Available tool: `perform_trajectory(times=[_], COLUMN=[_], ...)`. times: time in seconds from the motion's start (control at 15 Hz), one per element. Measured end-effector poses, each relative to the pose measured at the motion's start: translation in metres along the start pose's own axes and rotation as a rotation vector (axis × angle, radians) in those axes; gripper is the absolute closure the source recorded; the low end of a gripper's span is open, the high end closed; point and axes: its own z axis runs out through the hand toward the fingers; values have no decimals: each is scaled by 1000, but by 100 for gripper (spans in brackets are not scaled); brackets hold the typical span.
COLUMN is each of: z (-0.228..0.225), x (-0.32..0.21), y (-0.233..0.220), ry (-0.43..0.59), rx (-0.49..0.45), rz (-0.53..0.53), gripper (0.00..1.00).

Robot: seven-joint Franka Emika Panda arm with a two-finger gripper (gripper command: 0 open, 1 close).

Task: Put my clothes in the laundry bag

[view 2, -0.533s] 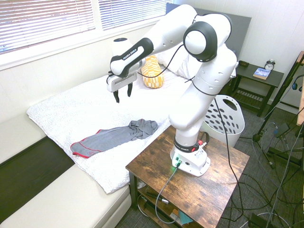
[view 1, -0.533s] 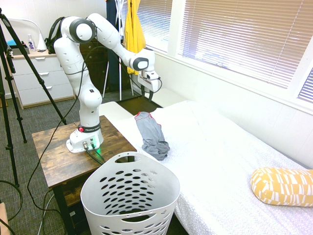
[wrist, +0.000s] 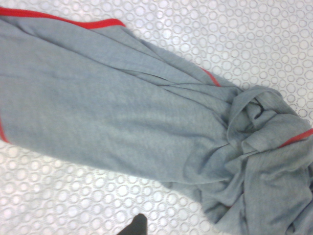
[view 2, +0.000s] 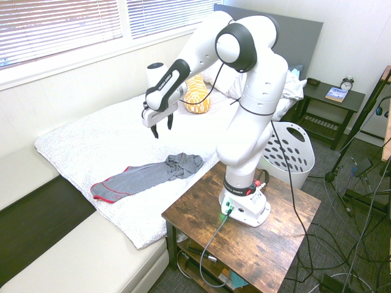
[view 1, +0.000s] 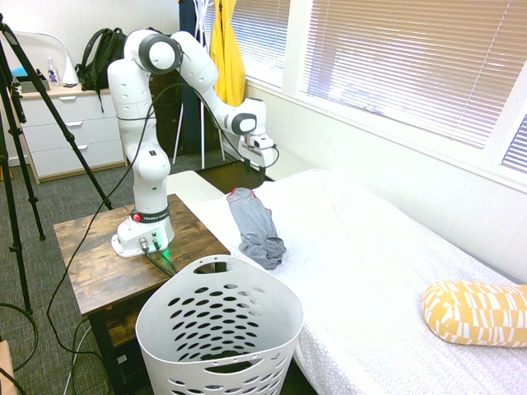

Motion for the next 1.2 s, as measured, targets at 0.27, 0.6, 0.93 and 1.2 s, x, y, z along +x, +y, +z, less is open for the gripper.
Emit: perform_trajectory(times=[0.27,0.6,0.93,1.2], z=[87,173,230,252], x=[42,93,121,124], y=[17,16,16,17], ry=[-15,-60,-137,-245], rx=[-43,-64,-85,-130], rz=[-3,32,55,25], gripper=[0,0,0,0])
